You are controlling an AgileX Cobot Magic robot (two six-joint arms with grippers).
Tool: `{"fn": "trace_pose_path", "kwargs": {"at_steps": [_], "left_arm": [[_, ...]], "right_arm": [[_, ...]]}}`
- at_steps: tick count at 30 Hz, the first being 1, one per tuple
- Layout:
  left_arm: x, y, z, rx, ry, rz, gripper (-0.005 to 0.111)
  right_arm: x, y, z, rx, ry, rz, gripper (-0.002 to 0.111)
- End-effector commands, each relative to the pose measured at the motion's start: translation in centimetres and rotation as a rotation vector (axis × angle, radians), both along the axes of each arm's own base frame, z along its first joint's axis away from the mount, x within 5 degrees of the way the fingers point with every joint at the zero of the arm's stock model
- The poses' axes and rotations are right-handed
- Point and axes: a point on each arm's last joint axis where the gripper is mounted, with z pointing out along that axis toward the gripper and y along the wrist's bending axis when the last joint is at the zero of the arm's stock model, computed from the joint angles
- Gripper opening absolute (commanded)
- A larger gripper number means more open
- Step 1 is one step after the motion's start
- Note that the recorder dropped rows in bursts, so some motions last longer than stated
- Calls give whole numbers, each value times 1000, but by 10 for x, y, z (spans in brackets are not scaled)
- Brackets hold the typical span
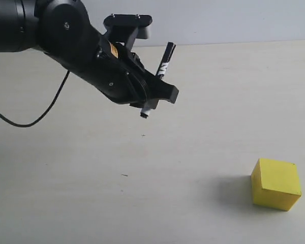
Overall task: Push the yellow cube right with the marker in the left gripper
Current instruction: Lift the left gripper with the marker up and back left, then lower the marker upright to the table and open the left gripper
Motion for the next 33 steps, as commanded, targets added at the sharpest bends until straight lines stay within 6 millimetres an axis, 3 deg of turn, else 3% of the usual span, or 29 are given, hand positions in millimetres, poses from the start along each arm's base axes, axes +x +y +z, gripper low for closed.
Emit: {"fn": "trace_pose_path", "kwargs": {"at_steps": [1,6,14,27,33], "left_arm": [[-10,-4,-2,-42,88,39,0],[0,-8,-12,-137,205,211,0],[7,5,-39,30,267,429,0],[4,0,-88,133,430,483,0],[7,-4,-96,136,452,493,0]], "right_arm": [[0,0,-1,-5,-4,-5,0],[0,0,-1,-3,-4,-5,0],[0,0,-1,-3,-4,-5,0],[0,0,-1,-5,-4,-5,0],[0,0,-1,-3,-4,-5,0]]}}
